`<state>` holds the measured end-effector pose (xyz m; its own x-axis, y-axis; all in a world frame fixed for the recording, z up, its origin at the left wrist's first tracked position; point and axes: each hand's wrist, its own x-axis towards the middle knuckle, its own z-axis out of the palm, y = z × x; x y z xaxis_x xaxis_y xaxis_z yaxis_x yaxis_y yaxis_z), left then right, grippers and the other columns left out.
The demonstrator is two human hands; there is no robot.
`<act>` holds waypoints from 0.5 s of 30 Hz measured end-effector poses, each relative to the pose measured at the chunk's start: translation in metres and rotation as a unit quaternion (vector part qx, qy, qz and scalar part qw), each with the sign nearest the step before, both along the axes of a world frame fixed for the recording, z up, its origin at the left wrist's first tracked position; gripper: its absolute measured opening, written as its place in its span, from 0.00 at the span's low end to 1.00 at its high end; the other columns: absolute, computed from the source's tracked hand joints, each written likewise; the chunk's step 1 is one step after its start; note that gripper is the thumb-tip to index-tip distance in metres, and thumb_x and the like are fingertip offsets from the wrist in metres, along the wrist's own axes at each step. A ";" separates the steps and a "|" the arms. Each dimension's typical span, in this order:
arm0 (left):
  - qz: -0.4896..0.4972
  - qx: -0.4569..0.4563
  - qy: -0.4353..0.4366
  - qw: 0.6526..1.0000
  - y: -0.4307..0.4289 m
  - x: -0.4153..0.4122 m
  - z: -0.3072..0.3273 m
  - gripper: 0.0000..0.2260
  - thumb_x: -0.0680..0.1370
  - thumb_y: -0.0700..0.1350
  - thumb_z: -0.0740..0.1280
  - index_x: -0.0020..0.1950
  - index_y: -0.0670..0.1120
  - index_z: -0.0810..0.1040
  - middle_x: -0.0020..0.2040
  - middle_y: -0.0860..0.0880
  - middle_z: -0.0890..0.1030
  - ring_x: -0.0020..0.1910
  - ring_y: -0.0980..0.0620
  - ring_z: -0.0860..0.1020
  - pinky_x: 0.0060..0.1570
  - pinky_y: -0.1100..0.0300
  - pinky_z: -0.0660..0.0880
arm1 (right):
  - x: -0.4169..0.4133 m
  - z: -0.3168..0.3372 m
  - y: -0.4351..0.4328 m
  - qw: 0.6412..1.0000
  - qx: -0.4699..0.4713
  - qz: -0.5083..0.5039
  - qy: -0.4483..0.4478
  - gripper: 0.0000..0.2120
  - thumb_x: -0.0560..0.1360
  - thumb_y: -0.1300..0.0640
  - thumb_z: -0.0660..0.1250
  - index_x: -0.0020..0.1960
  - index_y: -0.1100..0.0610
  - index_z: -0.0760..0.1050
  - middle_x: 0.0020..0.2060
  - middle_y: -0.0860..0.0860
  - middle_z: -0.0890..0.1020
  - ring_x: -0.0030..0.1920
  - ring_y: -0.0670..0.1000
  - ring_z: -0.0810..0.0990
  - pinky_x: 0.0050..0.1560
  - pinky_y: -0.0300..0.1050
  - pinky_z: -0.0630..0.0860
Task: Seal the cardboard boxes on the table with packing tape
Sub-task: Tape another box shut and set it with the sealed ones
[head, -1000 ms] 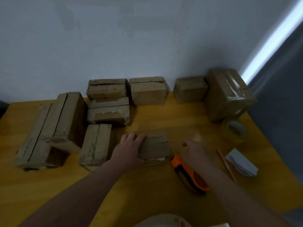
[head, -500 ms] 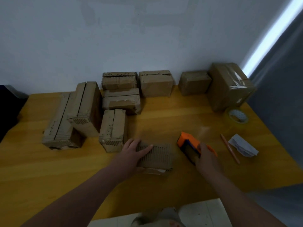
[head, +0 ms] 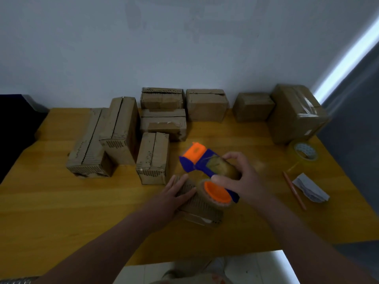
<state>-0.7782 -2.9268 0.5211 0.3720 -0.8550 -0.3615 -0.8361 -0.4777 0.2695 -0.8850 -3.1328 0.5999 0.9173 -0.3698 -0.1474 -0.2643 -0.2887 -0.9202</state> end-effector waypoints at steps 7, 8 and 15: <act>-0.007 -0.060 0.010 0.998 0.002 0.001 0.003 0.32 0.80 0.52 0.62 0.79 0.51 0.48 0.74 0.59 0.36 0.72 0.49 0.29 0.74 0.52 0.49 | -0.001 -0.009 0.007 0.996 -0.052 0.064 0.025 0.30 0.56 0.36 0.76 0.53 0.34 0.66 0.53 0.46 0.78 0.47 0.45 0.81 0.45 0.50 0.82; 0.006 -0.084 0.028 0.996 0.004 0.003 0.001 0.31 0.80 0.54 0.61 0.79 0.49 0.52 0.77 0.57 0.43 0.75 0.50 0.33 0.74 0.51 0.50 | -0.001 -0.008 0.006 0.996 -0.051 0.068 0.027 0.30 0.57 0.38 0.77 0.53 0.33 0.66 0.53 0.46 0.78 0.47 0.45 0.81 0.45 0.50 0.82; 0.488 -0.358 0.306 0.735 0.001 0.006 0.033 0.17 0.82 0.54 0.58 0.56 0.43 0.80 0.50 0.48 0.80 0.51 0.50 0.78 0.47 0.57 0.76 | -0.004 -0.011 0.002 0.994 -0.044 0.093 0.022 0.30 0.57 0.41 0.77 0.54 0.32 0.66 0.54 0.45 0.77 0.47 0.44 0.81 0.46 0.50 0.82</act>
